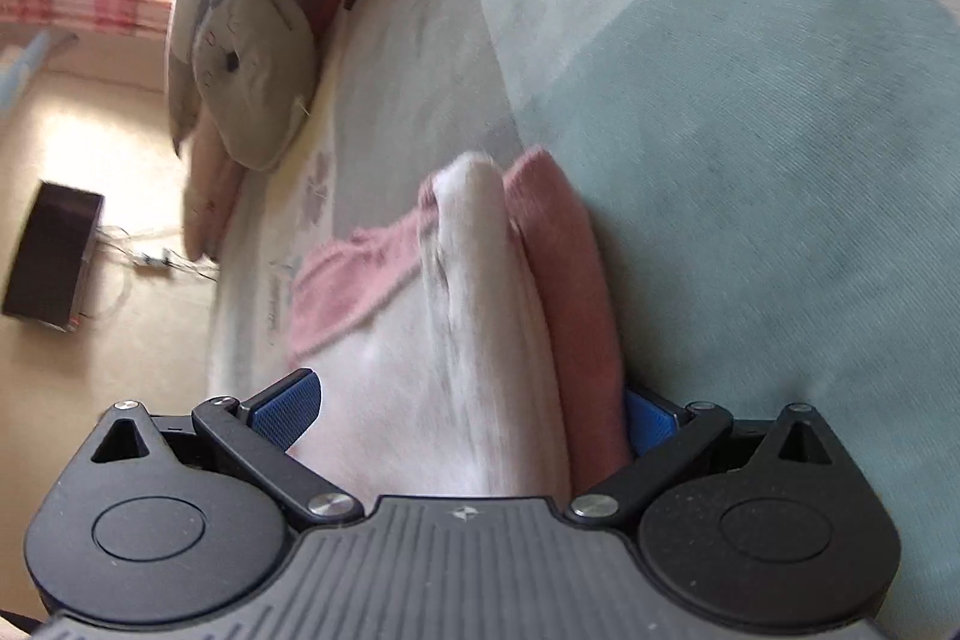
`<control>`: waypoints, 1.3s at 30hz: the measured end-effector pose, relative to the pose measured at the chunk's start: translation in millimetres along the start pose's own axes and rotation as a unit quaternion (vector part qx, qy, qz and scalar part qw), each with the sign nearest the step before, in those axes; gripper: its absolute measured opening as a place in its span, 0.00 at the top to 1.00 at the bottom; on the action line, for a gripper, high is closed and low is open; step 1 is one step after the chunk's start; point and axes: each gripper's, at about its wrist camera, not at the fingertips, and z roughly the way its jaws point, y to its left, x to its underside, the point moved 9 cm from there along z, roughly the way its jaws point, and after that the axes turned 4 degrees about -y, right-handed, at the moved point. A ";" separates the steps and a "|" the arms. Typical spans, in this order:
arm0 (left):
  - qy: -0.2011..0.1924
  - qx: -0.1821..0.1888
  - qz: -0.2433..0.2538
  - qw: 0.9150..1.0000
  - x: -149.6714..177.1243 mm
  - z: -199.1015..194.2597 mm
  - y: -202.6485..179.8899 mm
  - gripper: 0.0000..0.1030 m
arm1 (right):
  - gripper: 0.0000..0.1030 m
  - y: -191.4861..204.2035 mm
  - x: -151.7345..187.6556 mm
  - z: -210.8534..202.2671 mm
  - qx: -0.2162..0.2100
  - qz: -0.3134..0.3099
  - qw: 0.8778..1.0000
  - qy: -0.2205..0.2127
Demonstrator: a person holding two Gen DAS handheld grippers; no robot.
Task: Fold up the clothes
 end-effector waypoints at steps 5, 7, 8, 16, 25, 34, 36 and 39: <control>0.002 0.036 -0.032 0.999 6.9 -4.3 5.5 0.04 | 0.00 2.1 3.7 -1.1 -0.001 -0.004 1.000 0.002; 0.008 0.058 -0.057 0.997 16.5 -8.0 11.2 0.04 | 0.00 3.4 19.0 -7.9 0.003 -0.005 1.000 0.011; 0.009 0.068 -0.064 0.996 18.0 -9.2 13.7 0.04 | 0.00 4.1 22.1 -8.5 0.004 -0.011 1.000 0.012; -0.004 0.050 -0.043 0.998 -2.4 4.4 4.7 0.03 | 0.00 8.5 7.5 7.3 0.011 -0.008 1.000 0.014; -0.003 0.048 -0.050 0.998 -0.4 2.7 6.0 0.02 | 0.00 8.6 10.7 5.6 -0.003 -0.026 1.000 0.009; -0.023 0.046 -0.044 0.998 8.2 0.3 5.7 0.01 | 0.00 7.3 11.6 3.6 -0.008 -0.031 0.999 0.011; -0.026 0.048 -0.043 0.998 10.4 -0.5 5.8 0.01 | 0.00 7.6 13.2 2.8 -0.006 -0.037 0.999 0.008; -0.028 0.048 -0.036 0.998 14.2 -1.5 4.8 0.01 | 0.00 9.5 14.7 3.1 -0.002 -0.042 0.999 0.002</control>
